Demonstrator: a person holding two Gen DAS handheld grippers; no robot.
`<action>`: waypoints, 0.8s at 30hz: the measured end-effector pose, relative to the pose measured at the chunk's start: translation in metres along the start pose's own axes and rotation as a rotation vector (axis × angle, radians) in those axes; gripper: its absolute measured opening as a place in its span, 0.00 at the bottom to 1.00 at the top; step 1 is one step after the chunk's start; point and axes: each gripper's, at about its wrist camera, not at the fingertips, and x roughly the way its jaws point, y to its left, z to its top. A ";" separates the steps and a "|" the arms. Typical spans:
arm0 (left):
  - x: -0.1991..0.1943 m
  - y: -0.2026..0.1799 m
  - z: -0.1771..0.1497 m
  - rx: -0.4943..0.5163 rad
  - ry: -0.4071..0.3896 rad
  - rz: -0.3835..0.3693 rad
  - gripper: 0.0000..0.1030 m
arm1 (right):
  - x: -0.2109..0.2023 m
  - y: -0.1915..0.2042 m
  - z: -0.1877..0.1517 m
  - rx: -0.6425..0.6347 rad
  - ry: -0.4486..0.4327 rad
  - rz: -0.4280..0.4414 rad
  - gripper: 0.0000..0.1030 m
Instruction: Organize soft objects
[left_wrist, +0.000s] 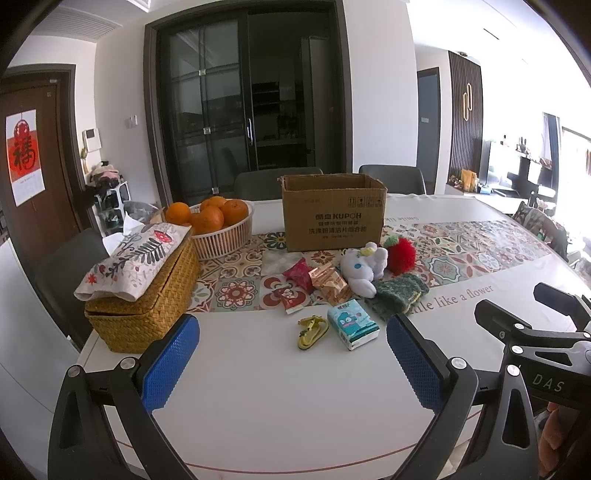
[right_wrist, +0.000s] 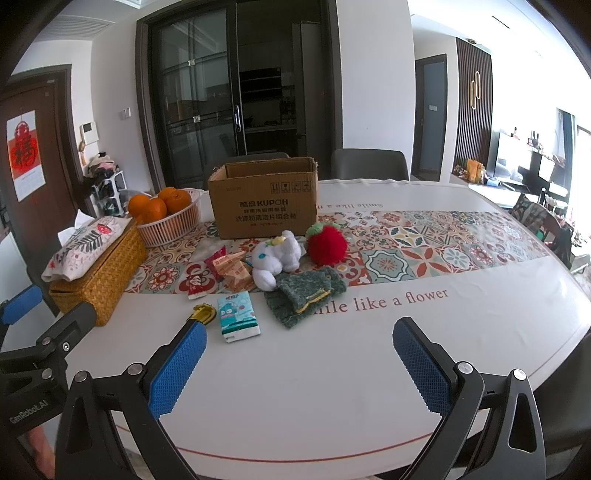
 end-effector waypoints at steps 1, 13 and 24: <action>0.000 0.000 0.000 0.000 0.000 -0.002 1.00 | 0.000 0.000 0.000 0.000 0.001 0.002 0.99; 0.000 -0.001 0.000 0.000 0.001 -0.003 1.00 | 0.001 0.000 -0.001 0.001 0.000 0.001 0.99; 0.004 -0.004 -0.003 0.003 0.011 -0.006 1.00 | 0.005 0.001 -0.002 0.002 0.014 -0.001 0.99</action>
